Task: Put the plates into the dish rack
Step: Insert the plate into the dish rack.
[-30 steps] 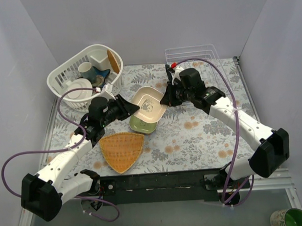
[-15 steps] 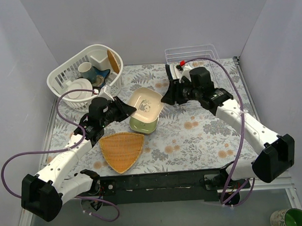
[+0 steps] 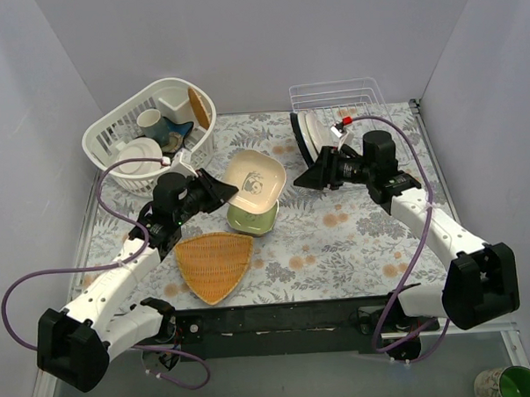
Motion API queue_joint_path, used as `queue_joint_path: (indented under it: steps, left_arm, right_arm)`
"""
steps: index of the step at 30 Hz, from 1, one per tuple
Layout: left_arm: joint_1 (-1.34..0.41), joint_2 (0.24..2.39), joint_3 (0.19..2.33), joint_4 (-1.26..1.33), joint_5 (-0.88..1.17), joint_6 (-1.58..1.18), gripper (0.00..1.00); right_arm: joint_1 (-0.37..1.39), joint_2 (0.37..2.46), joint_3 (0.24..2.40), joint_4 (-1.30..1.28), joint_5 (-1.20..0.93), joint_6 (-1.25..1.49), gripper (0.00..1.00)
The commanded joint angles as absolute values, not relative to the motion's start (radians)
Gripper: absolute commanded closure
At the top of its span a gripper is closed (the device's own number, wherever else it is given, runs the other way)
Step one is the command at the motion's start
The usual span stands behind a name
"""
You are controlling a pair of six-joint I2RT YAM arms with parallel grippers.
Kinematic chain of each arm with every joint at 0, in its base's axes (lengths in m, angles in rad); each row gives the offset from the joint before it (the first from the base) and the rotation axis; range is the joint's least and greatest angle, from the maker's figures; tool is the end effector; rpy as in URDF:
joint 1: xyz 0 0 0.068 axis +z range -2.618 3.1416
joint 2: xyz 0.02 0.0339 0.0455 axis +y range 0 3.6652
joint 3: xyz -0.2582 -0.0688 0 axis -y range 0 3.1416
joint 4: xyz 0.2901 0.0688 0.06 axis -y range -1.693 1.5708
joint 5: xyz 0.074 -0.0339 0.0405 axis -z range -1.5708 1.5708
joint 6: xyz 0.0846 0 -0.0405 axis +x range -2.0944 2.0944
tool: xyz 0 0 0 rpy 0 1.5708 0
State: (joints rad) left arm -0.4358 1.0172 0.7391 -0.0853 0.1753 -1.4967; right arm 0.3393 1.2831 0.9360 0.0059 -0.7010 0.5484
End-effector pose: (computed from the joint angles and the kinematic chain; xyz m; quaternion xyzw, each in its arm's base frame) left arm 0.2899 -0.1513 0.2553 -0.3720 0.7325 -0.5062 0.2621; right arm 0.3313 0.1748 0.2724 -0.1169 0.7837 0.4859 0.3688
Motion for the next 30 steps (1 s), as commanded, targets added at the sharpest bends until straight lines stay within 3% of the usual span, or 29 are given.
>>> queue_joint_path:
  steps: [1,2,3,8,30]
  left_arm:
    - [-0.433,0.989,0.701,-0.006,0.232,-1.5,1.0]
    - [-0.433,0.992,0.687,0.027,0.247,-1.505,1.0]
    - [-0.433,0.996,0.68,0.035,0.253,-1.506,1.0]
    - [-0.426,1.006,0.649,0.099,0.297,-1.525,1.0]
    - [-0.442,1.107,0.683,0.264,0.472,-1.537,1.0]
  right_arm:
    - [0.307,1.253,0.917,0.264,-0.86,0.656,0.3]
    - [0.304,1.25,0.917,0.267,-0.862,0.66,0.29]
    - [0.299,1.235,0.917,0.264,-0.855,0.658,0.2]
    - [0.273,1.201,0.913,0.268,-0.882,0.66,0.11]
    - [0.273,1.256,0.847,0.451,-0.994,0.787,0.08]
